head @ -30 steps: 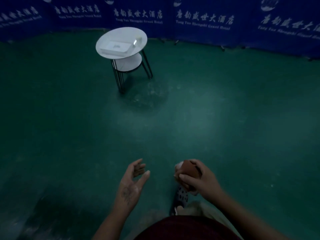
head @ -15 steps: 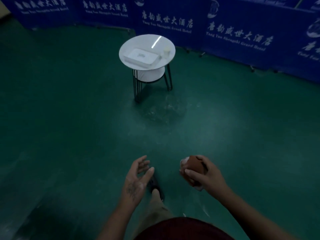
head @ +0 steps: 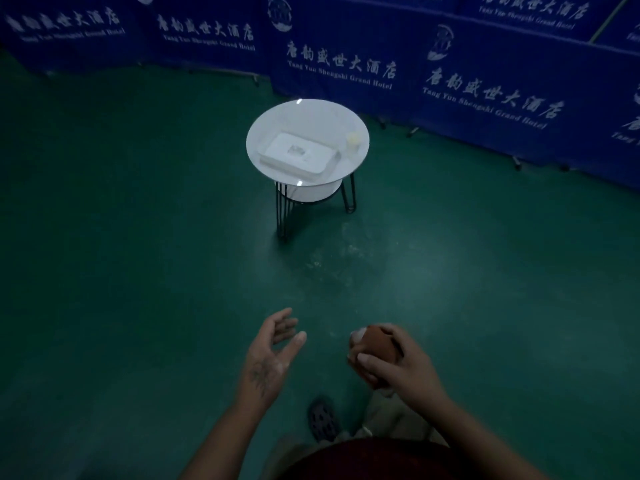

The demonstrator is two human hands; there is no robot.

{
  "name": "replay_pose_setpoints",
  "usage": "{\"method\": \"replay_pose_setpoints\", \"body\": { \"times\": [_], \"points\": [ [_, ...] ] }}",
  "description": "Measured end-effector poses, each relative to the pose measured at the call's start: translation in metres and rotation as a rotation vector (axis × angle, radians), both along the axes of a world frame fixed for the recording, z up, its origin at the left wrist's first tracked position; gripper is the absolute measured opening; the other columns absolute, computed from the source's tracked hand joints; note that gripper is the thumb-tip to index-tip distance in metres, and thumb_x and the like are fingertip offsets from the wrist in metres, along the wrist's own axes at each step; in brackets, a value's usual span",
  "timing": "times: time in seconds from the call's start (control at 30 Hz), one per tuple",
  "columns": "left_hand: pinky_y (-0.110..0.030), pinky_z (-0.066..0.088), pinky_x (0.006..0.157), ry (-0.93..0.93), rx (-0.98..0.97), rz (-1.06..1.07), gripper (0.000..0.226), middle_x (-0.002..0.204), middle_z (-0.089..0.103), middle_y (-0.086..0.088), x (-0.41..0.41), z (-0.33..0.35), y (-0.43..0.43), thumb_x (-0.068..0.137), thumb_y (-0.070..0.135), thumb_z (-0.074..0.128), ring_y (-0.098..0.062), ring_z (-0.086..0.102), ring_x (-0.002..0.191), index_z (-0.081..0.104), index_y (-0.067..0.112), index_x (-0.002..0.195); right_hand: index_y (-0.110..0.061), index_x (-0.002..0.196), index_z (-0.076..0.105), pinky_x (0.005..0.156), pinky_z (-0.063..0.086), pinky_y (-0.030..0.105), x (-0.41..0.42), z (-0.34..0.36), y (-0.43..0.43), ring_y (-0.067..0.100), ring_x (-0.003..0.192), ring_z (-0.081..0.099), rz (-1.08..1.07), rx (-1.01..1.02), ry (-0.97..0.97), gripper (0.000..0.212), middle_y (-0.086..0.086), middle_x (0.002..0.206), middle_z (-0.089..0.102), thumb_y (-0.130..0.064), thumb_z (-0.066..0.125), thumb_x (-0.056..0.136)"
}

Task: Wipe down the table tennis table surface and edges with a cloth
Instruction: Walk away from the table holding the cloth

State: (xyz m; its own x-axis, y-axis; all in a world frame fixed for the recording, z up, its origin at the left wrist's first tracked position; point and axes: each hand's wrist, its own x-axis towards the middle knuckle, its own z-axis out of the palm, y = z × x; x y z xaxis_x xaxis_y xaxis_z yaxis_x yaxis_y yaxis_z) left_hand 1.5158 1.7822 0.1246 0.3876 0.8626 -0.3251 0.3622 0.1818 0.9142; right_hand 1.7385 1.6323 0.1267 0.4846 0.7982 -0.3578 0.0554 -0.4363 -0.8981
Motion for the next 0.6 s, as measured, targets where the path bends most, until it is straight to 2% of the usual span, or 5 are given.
{"method": "replay_pose_setpoints", "body": {
  "times": [0.1,0.17,0.43,0.5,0.6],
  "points": [
    [-0.022,0.054,0.100,0.013,0.005,0.006,0.045,0.128,0.072,0.004,0.013,-0.001,0.043,0.099,0.014,0.079,0.001,0.069,0.113,0.061,0.024,0.139,-0.036,0.115,0.071,0.086,0.060,0.032,0.016,-0.003,0.045,0.007,0.101,0.074,-0.010,-0.013,0.015,0.047,-0.016,0.109,0.077,-0.036,0.095,0.075],
    [-0.020,0.054,0.099,0.026,0.007,0.016,0.044,0.128,0.072,0.005,0.024,-0.006,0.076,0.099,0.015,0.079,0.001,0.069,0.113,0.061,0.026,0.138,-0.033,0.115,0.071,0.087,0.059,0.032,0.034,-0.013,0.079,0.006,0.100,0.074,-0.007,-0.021,0.018,0.044,-0.016,0.108,0.077,-0.019,0.095,0.081],
    [-0.028,0.054,0.104,0.057,0.002,0.072,0.043,0.129,0.071,0.006,0.070,0.003,0.206,0.100,0.018,0.078,0.001,0.069,0.114,0.061,0.034,0.135,-0.030,0.113,0.071,0.079,0.062,0.029,0.090,-0.026,0.228,0.014,0.098,0.075,0.030,-0.013,0.093,0.041,-0.014,0.105,0.077,-0.011,0.092,0.083],
    [-0.029,0.054,0.104,0.083,-0.010,0.101,0.043,0.128,0.072,0.004,0.080,0.008,0.239,0.099,0.014,0.078,0.000,0.070,0.113,0.061,0.034,0.133,-0.036,0.113,0.071,0.083,0.061,0.031,0.106,-0.025,0.268,0.013,0.101,0.075,0.064,-0.022,0.122,0.042,-0.015,0.108,0.077,-0.020,0.094,0.082],
    [-0.032,0.054,0.106,0.085,-0.007,0.162,0.043,0.127,0.073,0.001,0.096,0.015,0.290,0.099,0.008,0.078,-0.004,0.072,0.113,0.062,0.029,0.133,-0.049,0.113,0.068,0.087,0.061,0.034,0.132,-0.016,0.324,0.007,0.102,0.074,0.140,-0.011,0.100,0.049,-0.018,0.112,0.076,-0.054,0.090,0.070]
  ]
}}
